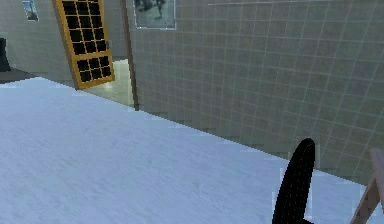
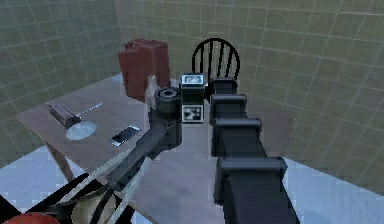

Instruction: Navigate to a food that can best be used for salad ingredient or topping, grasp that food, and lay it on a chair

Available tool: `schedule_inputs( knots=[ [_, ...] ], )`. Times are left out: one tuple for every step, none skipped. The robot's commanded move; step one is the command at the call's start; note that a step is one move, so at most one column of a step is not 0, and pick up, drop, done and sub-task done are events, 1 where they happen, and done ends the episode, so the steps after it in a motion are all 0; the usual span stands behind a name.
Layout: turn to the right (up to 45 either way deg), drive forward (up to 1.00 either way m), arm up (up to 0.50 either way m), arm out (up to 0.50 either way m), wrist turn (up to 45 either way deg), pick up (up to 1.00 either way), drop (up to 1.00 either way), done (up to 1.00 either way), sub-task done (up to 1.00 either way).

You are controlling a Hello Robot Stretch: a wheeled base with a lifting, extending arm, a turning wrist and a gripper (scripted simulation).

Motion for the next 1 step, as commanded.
schedule_inputs(
  knots=[
    [0.0,0.00,0.00,-0.16,0.0,0.00,0.00,0.00,0.00]
  ],
)
